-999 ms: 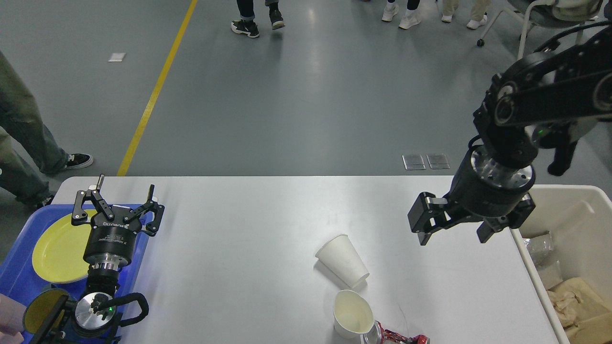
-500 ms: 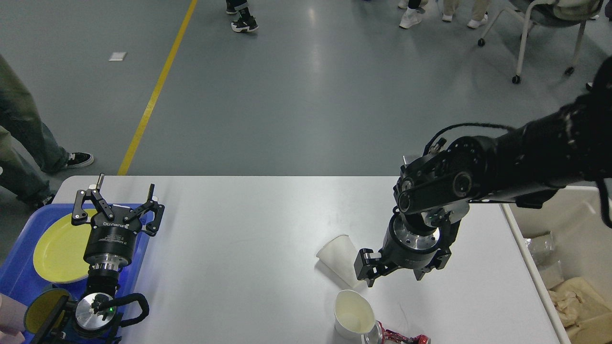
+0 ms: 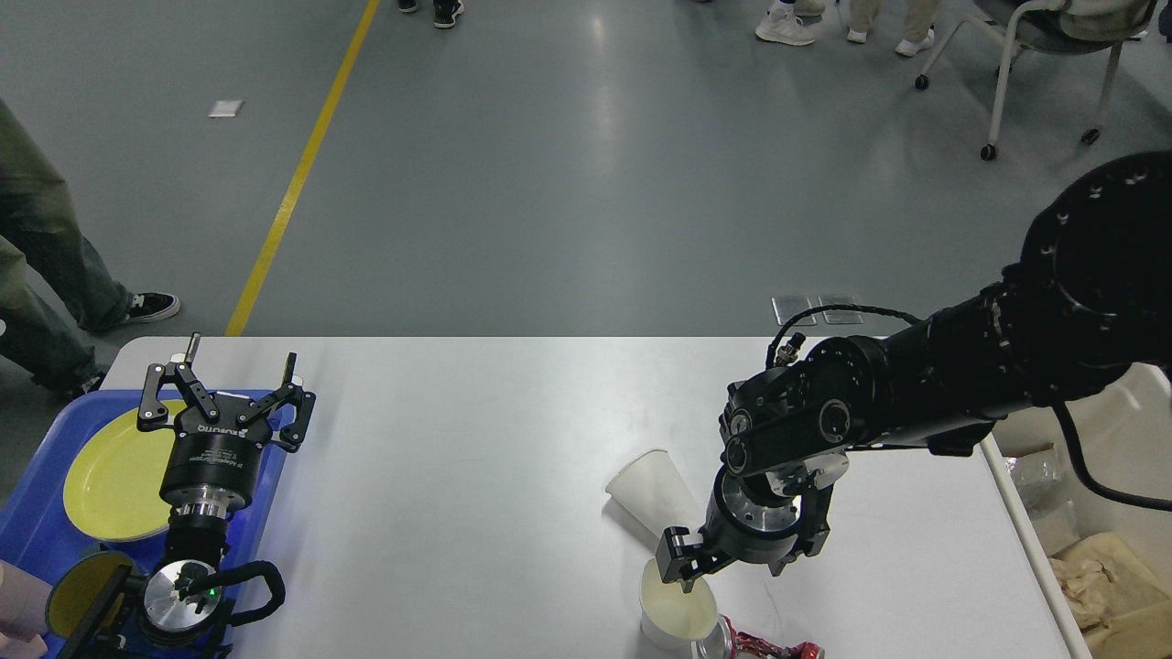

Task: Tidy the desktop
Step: 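Lower the right gripper and grasp the white cup near the can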

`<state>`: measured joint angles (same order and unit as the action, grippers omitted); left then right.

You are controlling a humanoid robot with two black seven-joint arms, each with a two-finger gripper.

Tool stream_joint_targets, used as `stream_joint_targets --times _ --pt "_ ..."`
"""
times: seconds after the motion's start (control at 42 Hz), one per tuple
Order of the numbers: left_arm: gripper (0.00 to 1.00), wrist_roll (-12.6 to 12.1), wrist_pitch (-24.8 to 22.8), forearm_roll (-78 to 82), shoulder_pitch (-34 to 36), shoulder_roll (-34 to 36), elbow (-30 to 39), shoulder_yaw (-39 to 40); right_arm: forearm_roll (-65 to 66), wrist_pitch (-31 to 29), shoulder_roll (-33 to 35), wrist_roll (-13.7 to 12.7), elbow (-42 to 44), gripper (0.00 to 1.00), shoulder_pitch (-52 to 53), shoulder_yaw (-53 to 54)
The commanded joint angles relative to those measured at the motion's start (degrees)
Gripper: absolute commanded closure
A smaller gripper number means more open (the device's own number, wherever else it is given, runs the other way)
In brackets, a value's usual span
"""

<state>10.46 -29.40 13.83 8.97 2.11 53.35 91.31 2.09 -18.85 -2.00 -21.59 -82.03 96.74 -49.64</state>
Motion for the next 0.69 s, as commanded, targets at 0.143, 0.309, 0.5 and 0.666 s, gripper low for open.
stream_joint_targets --times 0.143,0.309,0.5,0.666 --pt "0.04 0.00 0.05 -0.03 -0.01 0.00 0.00 0.00 -0.07 8.12 -2.84 -0.03 0.82 0.06 -4.36 -0.02" --pt "0.04 0.00 0.05 -0.03 -0.01 0.00 0.00 0.00 -0.07 9.09 -2.92 -0.03 0.82 0.06 -4.98 -0.02" --pt "0.04 0.00 0.05 -0.03 0.08 0.00 0.00 0.00 -0.07 10.32 -3.36 -0.03 0.82 0.34 -6.38 -0.55" --pt "0.04 0.00 0.05 -0.03 -0.01 0.00 0.00 0.00 -0.16 11.03 -3.98 -0.03 0.82 0.64 -7.00 -0.55"
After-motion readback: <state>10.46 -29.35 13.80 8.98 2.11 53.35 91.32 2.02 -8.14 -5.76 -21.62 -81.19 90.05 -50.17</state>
